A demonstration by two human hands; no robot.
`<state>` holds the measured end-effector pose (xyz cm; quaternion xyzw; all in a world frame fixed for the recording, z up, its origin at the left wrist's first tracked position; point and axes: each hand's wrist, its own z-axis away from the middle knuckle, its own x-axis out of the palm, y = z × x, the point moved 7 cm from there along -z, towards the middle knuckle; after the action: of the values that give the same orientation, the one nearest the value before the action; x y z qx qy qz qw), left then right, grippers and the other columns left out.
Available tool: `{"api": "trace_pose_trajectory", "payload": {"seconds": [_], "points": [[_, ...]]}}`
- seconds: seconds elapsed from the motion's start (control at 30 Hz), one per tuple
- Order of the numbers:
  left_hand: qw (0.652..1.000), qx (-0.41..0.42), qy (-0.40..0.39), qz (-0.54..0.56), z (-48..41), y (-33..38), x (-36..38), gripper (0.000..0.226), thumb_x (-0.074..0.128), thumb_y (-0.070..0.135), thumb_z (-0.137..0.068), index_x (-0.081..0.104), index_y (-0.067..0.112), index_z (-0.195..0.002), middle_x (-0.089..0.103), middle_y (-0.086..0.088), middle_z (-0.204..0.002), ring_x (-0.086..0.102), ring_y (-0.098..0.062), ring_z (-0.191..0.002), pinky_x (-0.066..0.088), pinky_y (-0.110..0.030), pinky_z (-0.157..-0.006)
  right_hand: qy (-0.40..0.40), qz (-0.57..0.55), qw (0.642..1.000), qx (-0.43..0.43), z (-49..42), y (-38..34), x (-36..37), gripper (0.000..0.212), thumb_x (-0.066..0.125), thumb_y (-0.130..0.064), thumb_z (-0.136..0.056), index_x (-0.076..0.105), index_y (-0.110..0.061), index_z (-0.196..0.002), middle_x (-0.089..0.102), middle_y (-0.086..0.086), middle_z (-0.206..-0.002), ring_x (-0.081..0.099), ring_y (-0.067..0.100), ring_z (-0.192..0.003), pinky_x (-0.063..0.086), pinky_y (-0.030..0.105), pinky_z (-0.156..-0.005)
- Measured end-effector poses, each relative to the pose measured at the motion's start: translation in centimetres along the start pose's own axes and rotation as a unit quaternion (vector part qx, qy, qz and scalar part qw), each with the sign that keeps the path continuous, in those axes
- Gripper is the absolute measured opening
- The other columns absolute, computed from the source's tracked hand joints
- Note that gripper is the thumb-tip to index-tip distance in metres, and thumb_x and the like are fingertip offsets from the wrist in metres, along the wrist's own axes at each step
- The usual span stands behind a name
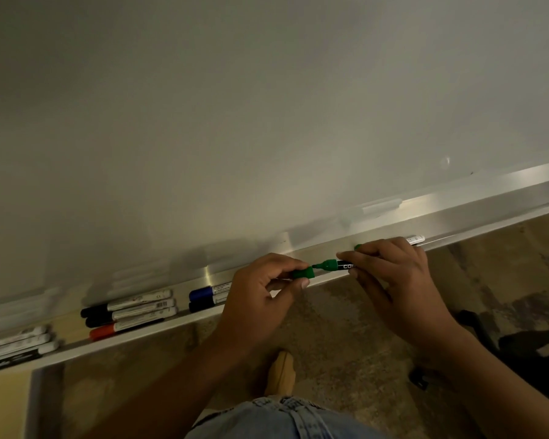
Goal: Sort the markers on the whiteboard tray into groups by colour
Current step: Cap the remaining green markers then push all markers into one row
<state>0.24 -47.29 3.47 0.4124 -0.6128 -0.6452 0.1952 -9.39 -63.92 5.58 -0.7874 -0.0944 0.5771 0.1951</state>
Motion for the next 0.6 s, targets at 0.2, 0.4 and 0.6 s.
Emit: {"api": "trace_pose_trajectory", "payload": {"seconds": [0.2,0.4,0.6], "points": [[1.000,-0.005,0.023,-0.001,0.3,-0.2,-0.8,0.022,0.070,0.008,-0.082,0.071,0.014,-0.103,0.069,0.008,-0.096,0.064,-0.003,-0.089,0.050,-0.011,-0.074,-0.009,-0.007,1.000,-0.018,-0.3,-0.5,0.2,0.026,0.054,-0.032,-0.090,0.066,-0.028,-0.113,0.065,-0.007,-0.101,0.050,0.012,-0.093,0.037,0.037,-0.074],[1.000,-0.003,-0.008,0.002,0.4,-0.3,-0.5,0.023,0.072,0.005,-0.079,0.072,0.011,-0.101,0.070,0.006,-0.093,0.065,-0.004,-0.087,0.051,-0.012,-0.075,-0.009,-0.038,0.999,-0.022,-0.1,-0.9,0.1,0.026,0.056,-0.031,-0.089,0.067,-0.025,-0.112,0.067,-0.007,-0.100,0.053,0.012,-0.092,0.042,0.038,-0.072],[1.000,-0.004,-0.006,0.015,0.3,0.1,-0.1,0.020,0.072,0.007,-0.079,0.073,0.012,-0.099,0.070,0.007,-0.087,0.064,-0.005,-0.079,0.047,-0.011,-0.067,0.001,-0.110,0.994,-0.023,-0.1,-1.8,-0.2,0.024,0.059,-0.030,-0.085,0.070,-0.018,-0.103,0.069,-0.007,-0.093,0.057,0.012,-0.084,0.051,0.042,-0.066]]}}
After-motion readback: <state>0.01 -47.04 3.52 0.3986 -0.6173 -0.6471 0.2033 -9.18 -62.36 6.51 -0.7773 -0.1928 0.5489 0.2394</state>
